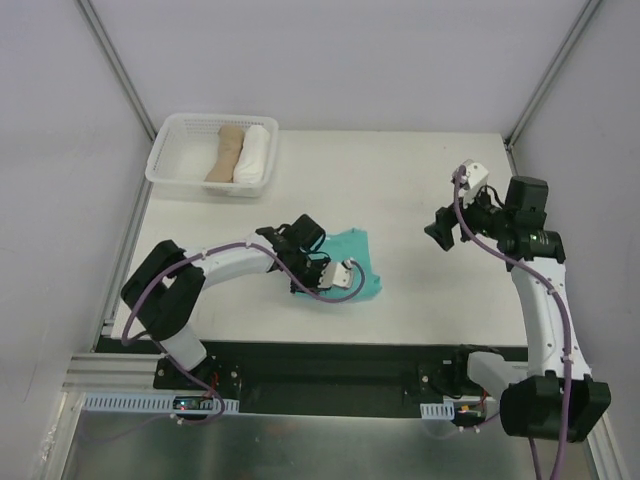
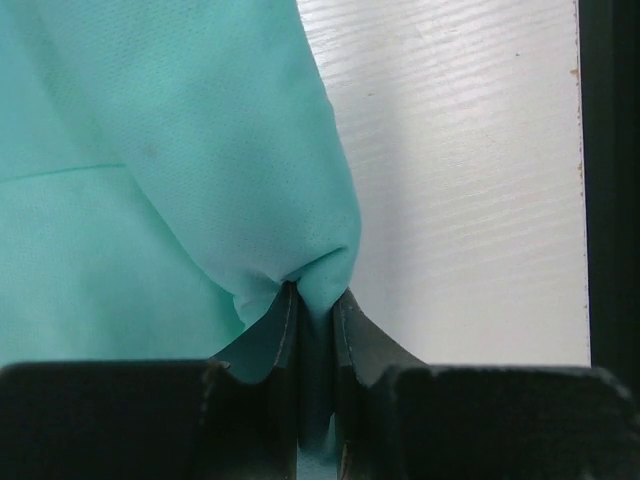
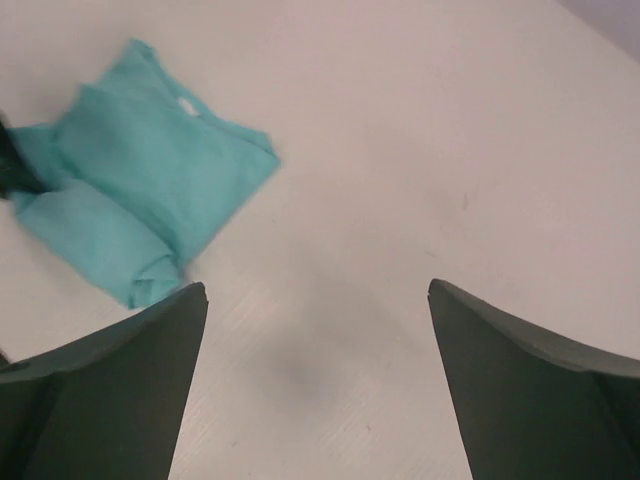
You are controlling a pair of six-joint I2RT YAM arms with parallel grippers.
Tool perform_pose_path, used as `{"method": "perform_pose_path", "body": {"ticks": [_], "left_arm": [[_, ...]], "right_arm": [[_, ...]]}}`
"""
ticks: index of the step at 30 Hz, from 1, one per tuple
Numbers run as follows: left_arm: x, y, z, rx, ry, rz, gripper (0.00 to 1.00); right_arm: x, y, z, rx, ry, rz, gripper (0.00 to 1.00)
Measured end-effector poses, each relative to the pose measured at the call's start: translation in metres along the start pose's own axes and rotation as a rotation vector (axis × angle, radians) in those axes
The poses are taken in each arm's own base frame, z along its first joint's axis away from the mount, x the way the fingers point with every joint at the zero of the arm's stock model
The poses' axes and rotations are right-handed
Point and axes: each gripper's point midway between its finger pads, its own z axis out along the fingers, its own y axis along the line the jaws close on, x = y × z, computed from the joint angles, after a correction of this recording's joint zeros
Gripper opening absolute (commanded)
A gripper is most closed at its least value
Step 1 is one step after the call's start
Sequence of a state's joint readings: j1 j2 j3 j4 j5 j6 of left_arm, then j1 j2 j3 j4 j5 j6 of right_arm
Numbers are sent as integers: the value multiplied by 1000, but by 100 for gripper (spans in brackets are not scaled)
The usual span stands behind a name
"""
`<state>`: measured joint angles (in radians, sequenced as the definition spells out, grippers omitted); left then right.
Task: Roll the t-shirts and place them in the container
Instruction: Roll the T-shirt to the center of the board.
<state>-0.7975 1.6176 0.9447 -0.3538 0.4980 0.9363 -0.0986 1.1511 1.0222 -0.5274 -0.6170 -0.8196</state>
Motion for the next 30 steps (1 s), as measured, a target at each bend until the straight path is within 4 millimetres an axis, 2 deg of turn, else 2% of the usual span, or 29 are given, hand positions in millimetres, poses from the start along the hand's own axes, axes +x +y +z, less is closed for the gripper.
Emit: {"method": "perform_pose_path", "body": {"ticks": [2, 3, 5, 6, 8, 9, 11, 12, 13, 16, 22, 25, 30], "left_arm": [[-3, 5, -3, 48, -17, -67, 0], [-4, 7, -4, 66, -24, -92, 0], [-8, 13, -7, 109, -50, -162, 0], [-10, 16, -9, 133, -65, -198, 0], [-15, 23, -12, 164, -93, -256, 0], [-17, 25, -13, 182, -108, -287, 0], [-20, 28, -14, 208, -133, -334, 0], [-21, 28, -15, 221, -140, -350, 0], [-22, 25, -15, 236, -147, -367, 0], [-24, 16, -15, 280, -158, -409, 0], [-28, 6, -12, 344, -179, -482, 0], [-28, 4, -11, 359, -184, -499, 0], [-29, 6, -14, 367, -204, -533, 0]], "right_arm": [[-41, 29, -16, -74, -130, -91, 96], [-55, 39, -14, -130, -155, -121, 96], [-60, 54, 3, -214, -144, -151, 96], [-48, 65, 18, -247, -106, -162, 96], [-7, 92, 39, -306, -22, -204, 96], [23, 113, 45, -357, 33, -246, 96], [74, 150, 44, -453, 112, -341, 96], [94, 164, 41, -490, 132, -401, 96], [104, 172, 39, -513, 134, -445, 96], [106, 182, 45, -525, 104, -561, 96], [81, 197, 73, -511, -8, -724, 96], [83, 201, 85, -520, -6, -752, 96], [99, 208, 100, -566, 36, -793, 99]]}}
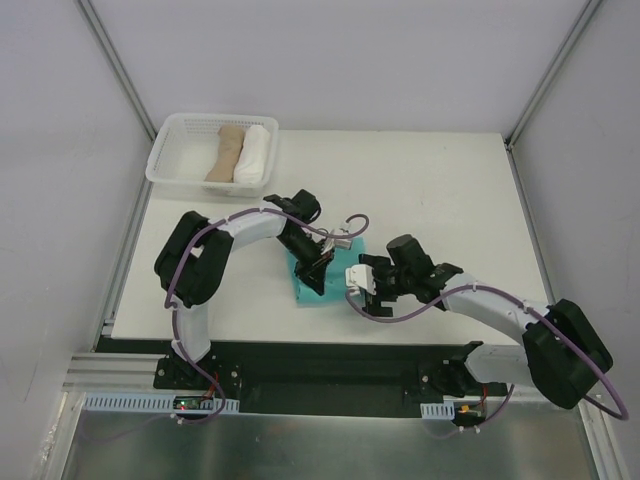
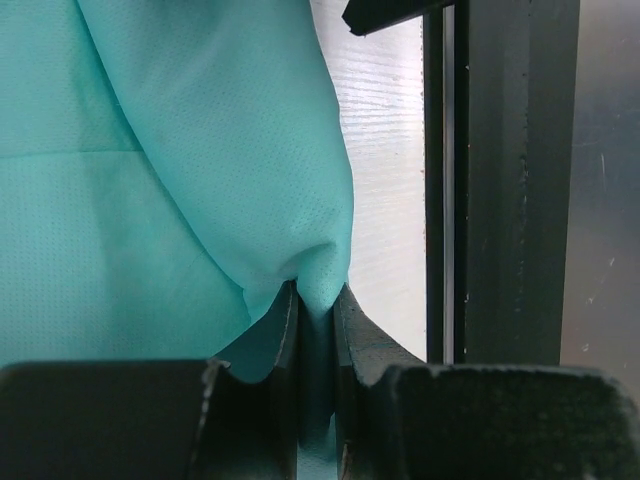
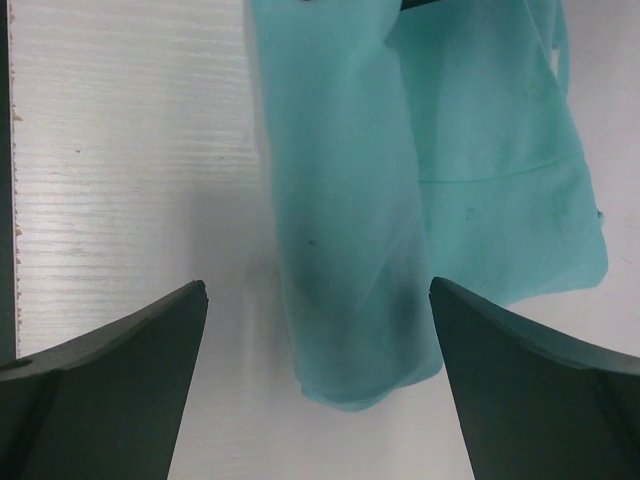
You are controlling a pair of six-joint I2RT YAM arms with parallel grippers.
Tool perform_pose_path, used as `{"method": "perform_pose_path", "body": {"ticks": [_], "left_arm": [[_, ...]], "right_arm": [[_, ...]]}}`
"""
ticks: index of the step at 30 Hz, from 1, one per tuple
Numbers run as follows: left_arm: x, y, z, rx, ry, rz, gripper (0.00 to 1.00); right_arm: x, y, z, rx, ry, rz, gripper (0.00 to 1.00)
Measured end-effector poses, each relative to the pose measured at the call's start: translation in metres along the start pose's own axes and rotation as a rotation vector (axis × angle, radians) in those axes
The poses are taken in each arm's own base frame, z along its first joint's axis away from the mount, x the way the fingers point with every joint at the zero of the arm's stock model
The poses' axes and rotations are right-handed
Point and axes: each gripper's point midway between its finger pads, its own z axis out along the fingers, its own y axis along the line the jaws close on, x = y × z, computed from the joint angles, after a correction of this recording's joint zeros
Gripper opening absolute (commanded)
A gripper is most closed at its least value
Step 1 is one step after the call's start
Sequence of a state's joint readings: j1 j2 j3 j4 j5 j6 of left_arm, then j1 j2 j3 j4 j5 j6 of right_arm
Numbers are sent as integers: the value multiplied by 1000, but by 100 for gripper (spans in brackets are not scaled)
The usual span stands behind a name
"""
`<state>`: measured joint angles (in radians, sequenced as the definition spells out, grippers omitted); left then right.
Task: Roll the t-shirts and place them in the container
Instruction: Roll the T-shirt to the center of the board.
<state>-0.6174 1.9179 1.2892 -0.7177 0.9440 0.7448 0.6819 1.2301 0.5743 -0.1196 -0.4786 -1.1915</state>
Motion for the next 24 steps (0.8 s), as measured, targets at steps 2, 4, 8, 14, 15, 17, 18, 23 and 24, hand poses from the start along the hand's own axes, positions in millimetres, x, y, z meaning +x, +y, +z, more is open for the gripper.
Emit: {"method": "perform_pose_path", "body": {"ticks": [2, 4, 8, 14, 15, 17, 18, 23, 24], "left_arm": [[-1, 0, -1, 5, -10, -11, 0], [-1, 1, -3, 9, -23, -23, 0], [-3, 2, -7, 22, -50, -51, 0], [-6, 0, -12, 44, -87, -74, 0], [-6, -1, -12, 47, -88, -77, 0], [-6, -2, -12, 51, -89, -87, 0], [-6, -3, -11, 55, -91, -95, 0], [2, -13, -8, 81, -100, -142, 0], [3, -16, -8, 84, -101, -148, 0]], "right_arm": [[0, 2, 3, -12, 3, -23, 94], [-1, 4, 6, -22, 5, -54, 86], [2, 7, 17, -52, 44, -92, 57], [2, -3, 26, -70, 99, -140, 17], [1, -4, 26, -75, 104, -139, 16], [0, -5, 23, -104, 117, -122, 14], [0, -5, 20, -125, 123, -107, 14], [-13, -9, -6, -237, 119, -37, 14], [-17, -8, -10, -263, 115, -32, 14]]}}
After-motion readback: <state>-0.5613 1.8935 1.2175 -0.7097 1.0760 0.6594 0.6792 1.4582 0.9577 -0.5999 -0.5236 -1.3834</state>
